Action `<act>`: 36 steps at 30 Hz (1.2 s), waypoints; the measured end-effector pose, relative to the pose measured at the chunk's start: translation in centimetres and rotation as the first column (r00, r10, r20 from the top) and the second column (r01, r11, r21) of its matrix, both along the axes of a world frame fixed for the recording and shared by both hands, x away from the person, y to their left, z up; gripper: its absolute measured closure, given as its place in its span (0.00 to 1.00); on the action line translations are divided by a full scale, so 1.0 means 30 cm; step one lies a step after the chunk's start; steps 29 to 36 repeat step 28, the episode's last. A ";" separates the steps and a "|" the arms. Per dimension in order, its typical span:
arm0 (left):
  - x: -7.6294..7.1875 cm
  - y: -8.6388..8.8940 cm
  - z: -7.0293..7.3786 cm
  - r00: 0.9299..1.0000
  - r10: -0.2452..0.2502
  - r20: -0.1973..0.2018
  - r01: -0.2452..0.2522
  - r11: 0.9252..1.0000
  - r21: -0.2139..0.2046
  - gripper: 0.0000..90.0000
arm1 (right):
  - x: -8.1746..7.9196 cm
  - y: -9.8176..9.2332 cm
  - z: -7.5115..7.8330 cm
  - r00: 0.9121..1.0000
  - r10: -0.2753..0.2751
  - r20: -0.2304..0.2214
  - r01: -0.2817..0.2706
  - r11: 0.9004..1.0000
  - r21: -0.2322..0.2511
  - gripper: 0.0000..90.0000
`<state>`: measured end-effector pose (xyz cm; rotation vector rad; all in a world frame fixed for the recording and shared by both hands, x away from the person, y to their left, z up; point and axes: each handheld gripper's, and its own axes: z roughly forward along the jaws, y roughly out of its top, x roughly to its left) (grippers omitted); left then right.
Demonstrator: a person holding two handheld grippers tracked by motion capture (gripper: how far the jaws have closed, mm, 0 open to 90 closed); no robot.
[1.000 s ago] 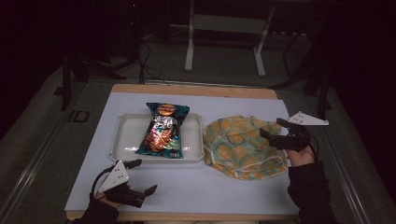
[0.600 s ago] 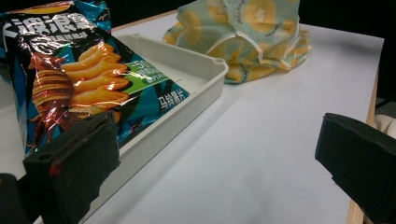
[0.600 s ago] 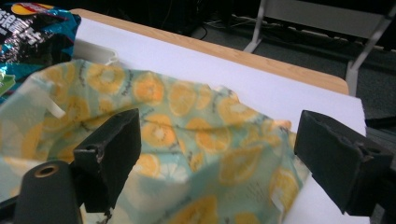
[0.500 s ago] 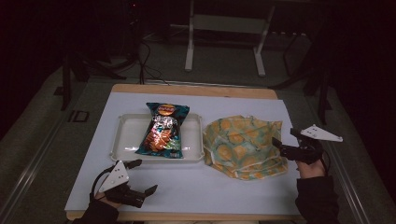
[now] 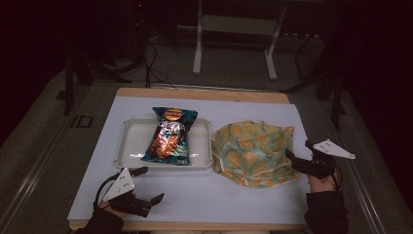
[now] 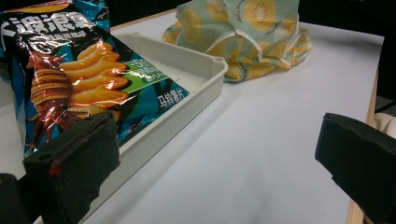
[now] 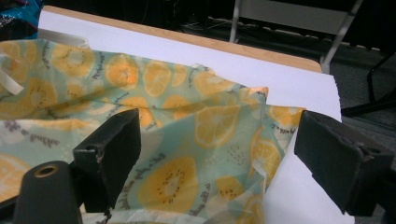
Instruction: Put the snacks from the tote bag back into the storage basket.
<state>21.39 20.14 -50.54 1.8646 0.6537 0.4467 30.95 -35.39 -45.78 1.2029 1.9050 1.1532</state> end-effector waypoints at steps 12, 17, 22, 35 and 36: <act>-0.003 0.000 0.001 1.000 -0.010 0.003 0.010 1.000 0.003 0.00 | -0.015 -0.001 -0.032 0.999 -0.033 0.009 0.033 0.999 0.013 0.16; -0.004 0.002 0.001 1.000 -0.006 0.001 0.006 1.000 -0.001 0.00 | -0.014 0.000 -0.039 0.999 -0.033 0.018 0.033 0.999 0.011 0.16; -0.005 0.003 0.001 1.000 -0.006 0.001 0.006 1.000 0.000 0.00 | -0.011 -0.004 -0.048 1.000 -0.028 0.010 0.027 0.999 0.016 0.16; -0.005 0.003 0.001 1.000 -0.005 0.000 0.005 1.000 -0.002 0.00 | -0.009 -0.003 -0.052 1.000 -0.029 0.006 0.029 0.999 0.014 0.16; -0.005 0.003 0.001 1.000 -0.005 0.000 0.005 1.000 -0.002 0.00 | -0.009 -0.003 -0.052 1.000 -0.029 0.006 0.029 0.999 0.014 0.16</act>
